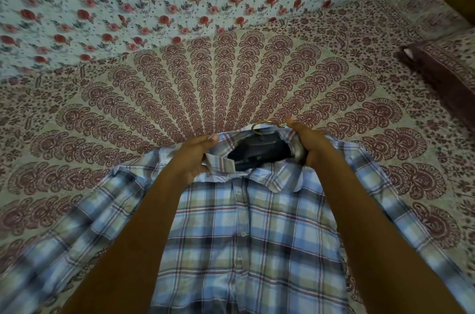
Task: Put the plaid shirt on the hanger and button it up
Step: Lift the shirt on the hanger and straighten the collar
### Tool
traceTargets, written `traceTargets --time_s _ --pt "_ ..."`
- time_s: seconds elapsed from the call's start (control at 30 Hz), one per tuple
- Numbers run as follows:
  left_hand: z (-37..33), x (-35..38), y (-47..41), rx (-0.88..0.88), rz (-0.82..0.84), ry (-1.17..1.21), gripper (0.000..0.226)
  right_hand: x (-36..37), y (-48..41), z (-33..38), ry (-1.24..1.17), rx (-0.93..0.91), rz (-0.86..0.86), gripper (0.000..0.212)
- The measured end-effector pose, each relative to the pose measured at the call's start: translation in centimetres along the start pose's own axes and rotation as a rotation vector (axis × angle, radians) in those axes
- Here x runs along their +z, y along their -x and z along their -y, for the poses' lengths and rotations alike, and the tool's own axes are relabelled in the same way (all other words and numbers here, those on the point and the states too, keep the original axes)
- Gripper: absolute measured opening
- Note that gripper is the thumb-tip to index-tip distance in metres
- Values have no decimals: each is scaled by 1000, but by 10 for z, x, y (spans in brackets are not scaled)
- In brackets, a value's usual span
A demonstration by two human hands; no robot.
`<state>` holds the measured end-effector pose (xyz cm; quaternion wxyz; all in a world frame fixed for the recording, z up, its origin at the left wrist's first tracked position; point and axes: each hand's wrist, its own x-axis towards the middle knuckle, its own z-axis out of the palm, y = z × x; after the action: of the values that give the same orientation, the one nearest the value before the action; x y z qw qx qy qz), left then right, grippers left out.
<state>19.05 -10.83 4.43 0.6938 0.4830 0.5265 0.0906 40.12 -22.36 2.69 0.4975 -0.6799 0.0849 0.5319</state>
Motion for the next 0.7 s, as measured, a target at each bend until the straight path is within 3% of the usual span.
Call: traceTargets --time_s 0.1,0.23,0.33,0.43,0.57,0.63,0.7 --pt "0 0 -4 -71 -6 1 15 -3 -7 -3 -13 57 58 38" --pt "-4 6 -8 -205 -55 34 18 -5 -9 -6 25 -22 56 51" --pt "-6 9 -9 -219 -75 27 17 -5 -6 -6 100 -109 72 34" --pt "-4 9 -8 -68 -97 -120 13 -2 -12 -8 37 -64 74 30" --pt "4 -1 -7 221 -115 -550 8 5 -18 -9 -102 -11 10 36" --pt "6 -6 -5 194 -139 -528 15 8 -20 -8 -108 -26 -6 28" --pt "3 -8 -3 114 -134 -373 10 12 -20 -6 -104 -44 -15 35"
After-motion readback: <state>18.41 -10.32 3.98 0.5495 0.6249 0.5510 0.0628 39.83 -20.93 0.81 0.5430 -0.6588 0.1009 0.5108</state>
